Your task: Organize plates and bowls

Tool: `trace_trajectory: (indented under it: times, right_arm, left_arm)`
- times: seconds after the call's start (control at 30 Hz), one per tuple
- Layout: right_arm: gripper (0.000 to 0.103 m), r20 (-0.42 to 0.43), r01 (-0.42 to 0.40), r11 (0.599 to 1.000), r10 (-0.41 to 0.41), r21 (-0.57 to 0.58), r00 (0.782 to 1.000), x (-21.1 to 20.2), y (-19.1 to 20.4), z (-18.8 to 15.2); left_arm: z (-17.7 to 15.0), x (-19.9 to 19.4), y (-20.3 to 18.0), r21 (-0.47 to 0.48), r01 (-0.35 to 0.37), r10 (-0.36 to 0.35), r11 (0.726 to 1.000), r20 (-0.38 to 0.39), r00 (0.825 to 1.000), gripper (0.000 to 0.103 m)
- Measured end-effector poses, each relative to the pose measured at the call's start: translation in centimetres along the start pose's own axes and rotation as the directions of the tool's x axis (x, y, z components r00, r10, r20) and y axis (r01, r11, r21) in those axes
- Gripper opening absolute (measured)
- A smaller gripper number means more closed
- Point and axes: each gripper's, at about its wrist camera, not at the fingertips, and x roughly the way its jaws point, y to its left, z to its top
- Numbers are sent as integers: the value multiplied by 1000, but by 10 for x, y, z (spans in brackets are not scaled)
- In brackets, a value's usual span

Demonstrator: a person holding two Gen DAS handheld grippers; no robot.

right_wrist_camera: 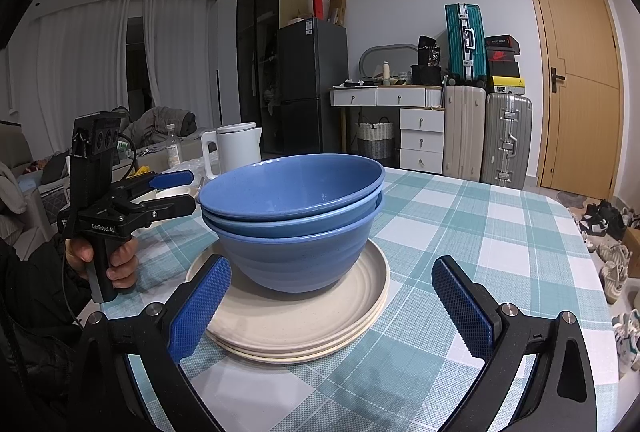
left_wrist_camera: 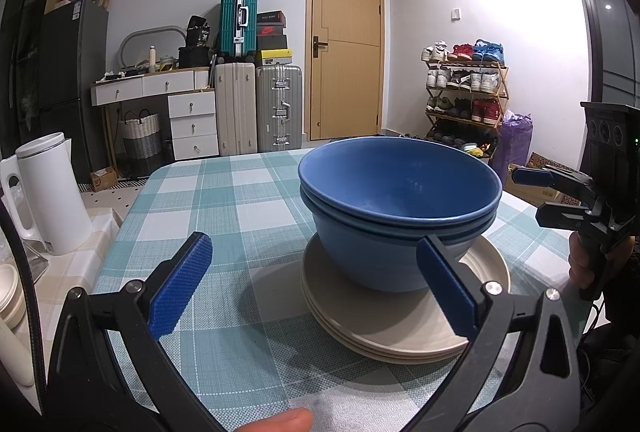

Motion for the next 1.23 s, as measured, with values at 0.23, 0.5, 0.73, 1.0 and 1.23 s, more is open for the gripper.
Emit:
trace_trajectory:
  times: [0.23,0.5,0.73,1.0,1.23]
  right_arm:
    - [103,0,0,1000,0,0,1000,0,0,0]
    - [103,0,0,1000,0,0,1000,0,0,0]
    - [103,0,0,1000,0,0,1000,0,1,0]
    - [103,-2,1,1000,-1,0,1000,0,0,0]
    - [103,-3,1,1000,-1,1,1000,0,0,0]
  left_arm:
    - [0,0,0,1,0,0,1000,1,1000,102]
    - [-1,0,0,2,1,-1,1000,2,1000,102]
    - [-1,1,0,2,0,0,1000,1,1000,102]
    - [-1,0,0,3,1,-1,1000,2,1000,102]
    - [0,1,0,5,7,-7,1000,5,1000,102]
